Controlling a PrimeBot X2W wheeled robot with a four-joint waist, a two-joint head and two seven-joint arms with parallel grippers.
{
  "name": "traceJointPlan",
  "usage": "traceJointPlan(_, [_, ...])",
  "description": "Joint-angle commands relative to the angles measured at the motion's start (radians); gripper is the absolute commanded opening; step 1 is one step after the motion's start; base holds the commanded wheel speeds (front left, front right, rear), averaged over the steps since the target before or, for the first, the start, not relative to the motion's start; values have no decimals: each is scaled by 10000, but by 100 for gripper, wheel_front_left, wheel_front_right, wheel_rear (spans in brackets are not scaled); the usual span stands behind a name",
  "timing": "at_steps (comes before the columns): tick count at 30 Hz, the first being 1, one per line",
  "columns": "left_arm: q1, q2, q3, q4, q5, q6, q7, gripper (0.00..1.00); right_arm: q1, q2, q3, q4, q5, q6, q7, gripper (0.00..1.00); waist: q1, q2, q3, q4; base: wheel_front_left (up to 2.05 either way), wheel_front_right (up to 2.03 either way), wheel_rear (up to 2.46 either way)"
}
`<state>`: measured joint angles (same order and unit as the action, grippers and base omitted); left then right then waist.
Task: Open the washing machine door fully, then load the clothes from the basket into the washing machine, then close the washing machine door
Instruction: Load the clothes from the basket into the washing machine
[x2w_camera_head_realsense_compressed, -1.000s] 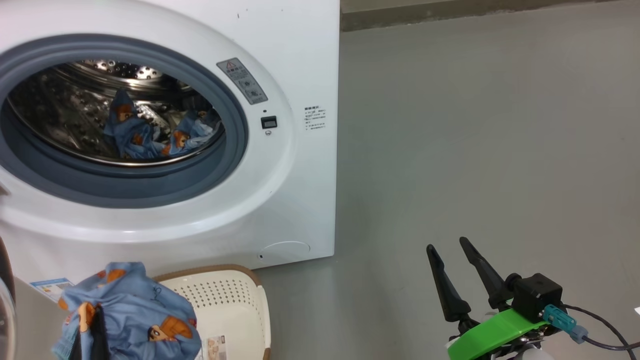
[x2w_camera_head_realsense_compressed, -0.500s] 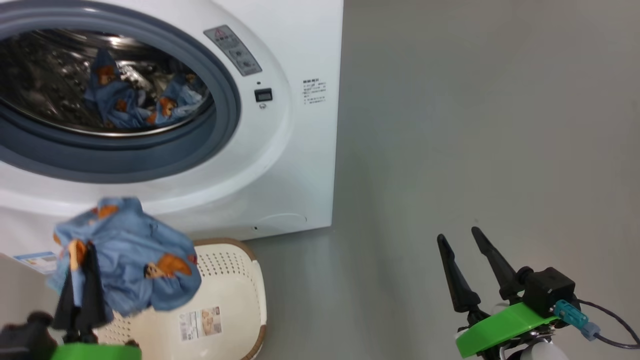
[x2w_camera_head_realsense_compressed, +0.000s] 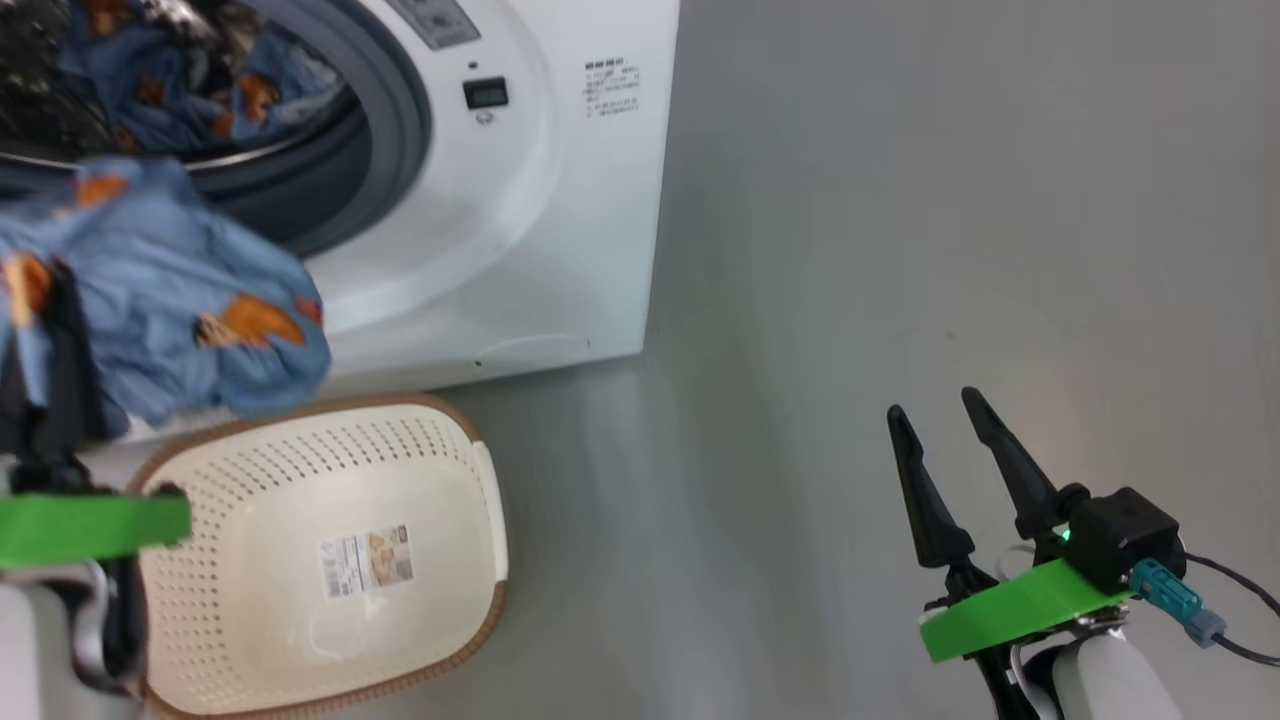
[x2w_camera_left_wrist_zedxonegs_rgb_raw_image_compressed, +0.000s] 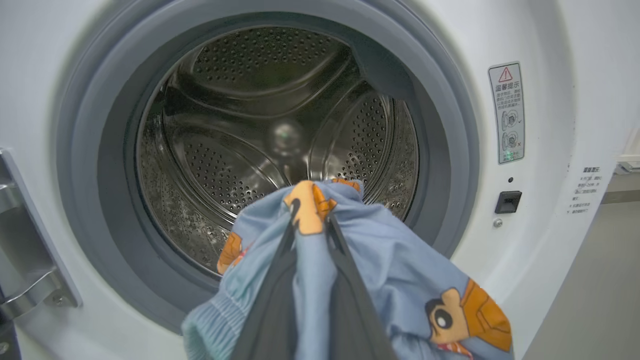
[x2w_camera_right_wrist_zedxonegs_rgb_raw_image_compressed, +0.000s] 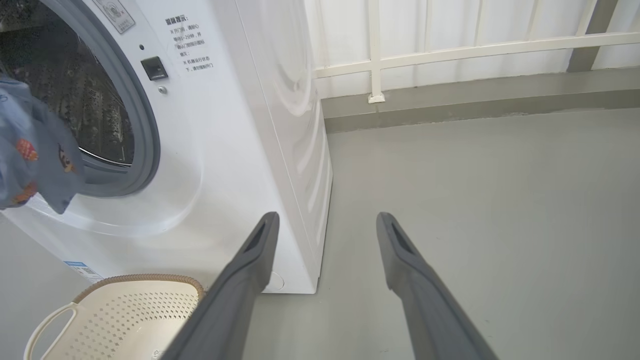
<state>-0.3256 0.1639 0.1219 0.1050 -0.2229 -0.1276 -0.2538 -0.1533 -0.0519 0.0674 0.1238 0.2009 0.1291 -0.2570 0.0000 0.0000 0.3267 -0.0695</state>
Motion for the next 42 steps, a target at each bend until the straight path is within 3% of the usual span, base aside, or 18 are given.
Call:
traceJointPlan(1, [-715,577,300,-100,-130,-28,-80,0,-292,17,280,-330,-63,16,-48,100,0,0,879,-186,0,0,0])
traceJointPlan(15, [-3677,2074,-19,1471,-707,-30,-80,0,-802,17,598,-939,319,16,-48,100,0,0,3013,-679,0,0,0])
traceJointPlan(24, [-5578,3107,-1017,3021,-972,-30,-80,0,-956,17,880,-1094,666,16,-48,100,0,0,3989,-895,0,0,0])
traceJointPlan(31, [-7268,3592,-1899,4676,-1207,-30,21,0,-1013,17,1024,-1100,820,16,-48,100,0,0,4244,-1008,0,0,0])
traceJointPlan(42, [-9742,4082,-3227,6064,-1666,-30,583,0,-1060,17,1503,-1041,1029,16,-48,100,0,0,4662,-1234,0,0,0])
